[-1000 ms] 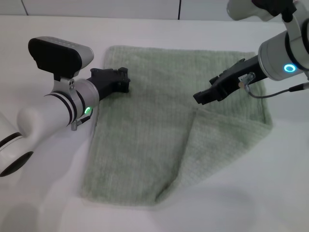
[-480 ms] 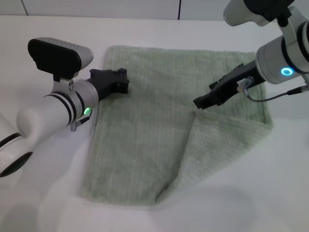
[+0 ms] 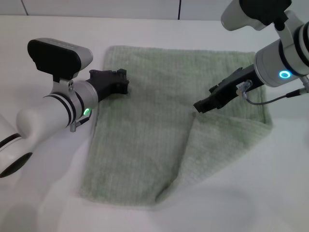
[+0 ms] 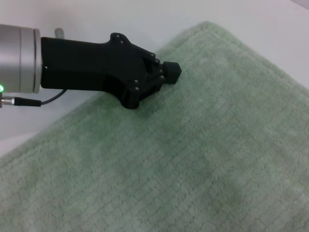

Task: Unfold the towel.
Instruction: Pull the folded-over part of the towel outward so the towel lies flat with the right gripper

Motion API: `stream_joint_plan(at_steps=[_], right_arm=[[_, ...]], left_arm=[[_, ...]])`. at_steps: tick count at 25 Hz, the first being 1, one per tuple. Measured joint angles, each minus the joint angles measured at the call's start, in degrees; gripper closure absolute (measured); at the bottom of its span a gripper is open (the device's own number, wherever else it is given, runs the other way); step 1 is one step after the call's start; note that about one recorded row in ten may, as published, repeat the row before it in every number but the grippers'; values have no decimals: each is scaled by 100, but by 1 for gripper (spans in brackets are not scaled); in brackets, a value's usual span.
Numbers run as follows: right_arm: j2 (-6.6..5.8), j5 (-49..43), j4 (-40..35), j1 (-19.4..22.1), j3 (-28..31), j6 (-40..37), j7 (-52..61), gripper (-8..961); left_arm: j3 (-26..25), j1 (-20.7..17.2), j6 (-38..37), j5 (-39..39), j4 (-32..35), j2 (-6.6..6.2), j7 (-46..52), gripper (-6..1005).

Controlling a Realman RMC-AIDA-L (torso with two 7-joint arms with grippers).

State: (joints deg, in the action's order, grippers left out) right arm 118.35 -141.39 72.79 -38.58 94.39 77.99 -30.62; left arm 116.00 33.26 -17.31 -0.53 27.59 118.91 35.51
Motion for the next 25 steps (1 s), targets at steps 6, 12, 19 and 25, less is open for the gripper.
stream_joint_plan(at_steps=[6,12,19,25], right_arm=[[4,-3,-180,-66,-45,-57,-9,346],[4,-3,-337,-128,-140,-124,-36,346],[4,-8,-478,-171,-141,-196,-71,346],[-3,-11,-665,-244,-141,-265,-124,346]], left_arm=[[1,-4,0,0,7,0,0,1001],[2,-4,0,0,18,0,0,1001],[0,-4,0,0,24,0,0,1001],[-7,-4,0,0,21,0,0,1001]])
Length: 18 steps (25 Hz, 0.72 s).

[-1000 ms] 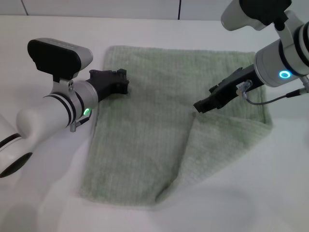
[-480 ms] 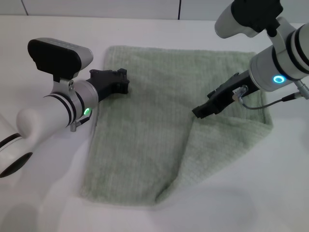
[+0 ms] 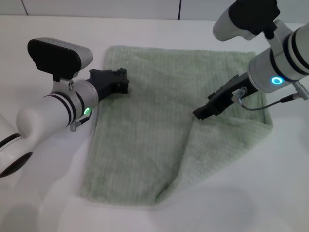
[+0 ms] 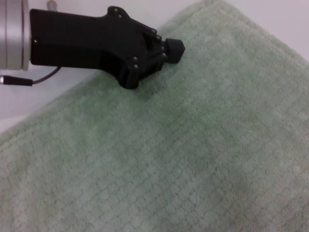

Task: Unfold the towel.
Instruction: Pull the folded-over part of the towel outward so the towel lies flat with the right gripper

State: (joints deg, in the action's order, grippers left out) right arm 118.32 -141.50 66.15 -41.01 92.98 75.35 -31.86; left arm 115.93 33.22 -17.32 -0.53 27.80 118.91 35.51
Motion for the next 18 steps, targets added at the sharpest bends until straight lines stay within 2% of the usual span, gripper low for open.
stream_joint_plan(at_steps=[18], right_arm=[[7,-1,-433,-212,-112,-171,-100,345]], left_arm=[[0,16,5,0,-7,0,0,1001]])
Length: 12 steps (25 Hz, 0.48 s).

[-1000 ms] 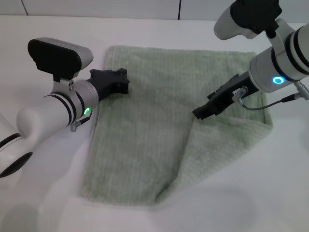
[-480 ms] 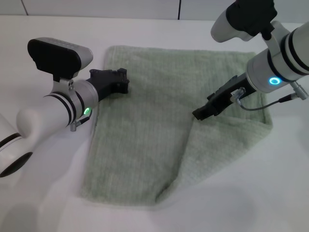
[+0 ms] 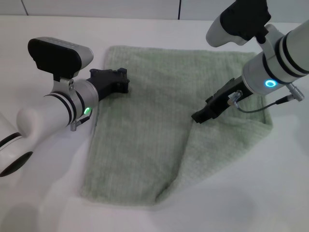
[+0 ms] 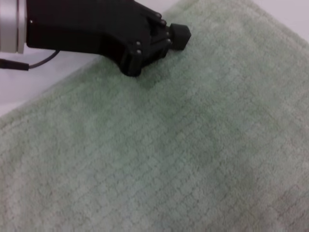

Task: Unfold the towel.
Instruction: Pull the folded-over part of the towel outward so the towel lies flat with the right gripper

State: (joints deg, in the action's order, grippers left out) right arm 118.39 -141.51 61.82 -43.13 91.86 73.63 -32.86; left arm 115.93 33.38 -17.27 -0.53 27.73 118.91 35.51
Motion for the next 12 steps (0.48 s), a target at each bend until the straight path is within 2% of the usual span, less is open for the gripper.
stream_joint_plan(at_steps=[12], right_arm=[[0,6,-168,-75,-29,-38,-11,345]], left_arm=[[5,8,5,0,-4,0,0,1001]])
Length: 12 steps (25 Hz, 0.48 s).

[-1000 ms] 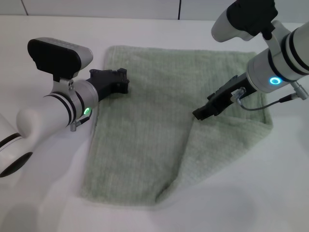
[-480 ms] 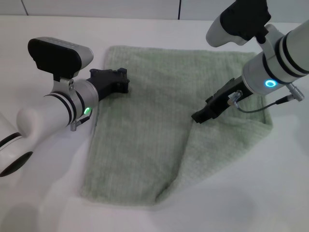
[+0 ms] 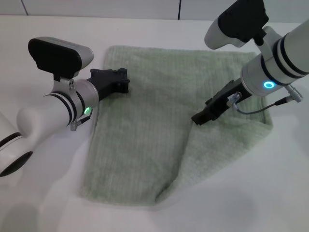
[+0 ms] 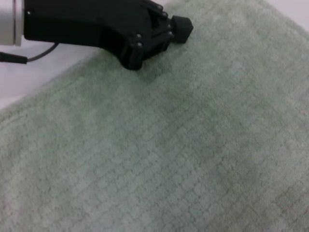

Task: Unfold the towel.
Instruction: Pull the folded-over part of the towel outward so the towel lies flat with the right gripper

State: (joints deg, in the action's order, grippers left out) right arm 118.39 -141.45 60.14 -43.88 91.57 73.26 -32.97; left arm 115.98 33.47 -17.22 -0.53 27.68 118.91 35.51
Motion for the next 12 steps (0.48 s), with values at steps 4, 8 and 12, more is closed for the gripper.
stream_joint_plan(at_steps=[4,8,12], right_arm=[[0,23,-96,-45,-7,-26,-52,345],[4,34,-117,-59,-8,-77,-62,345],[9,39,-221,-115,-8,-121,-84,345]], left_arm=[[5,-13,0,0,12,0,0,1001],[12,-15,0,0,24,0,0,1001],[20,-23,0,0,34,0,0,1001]])
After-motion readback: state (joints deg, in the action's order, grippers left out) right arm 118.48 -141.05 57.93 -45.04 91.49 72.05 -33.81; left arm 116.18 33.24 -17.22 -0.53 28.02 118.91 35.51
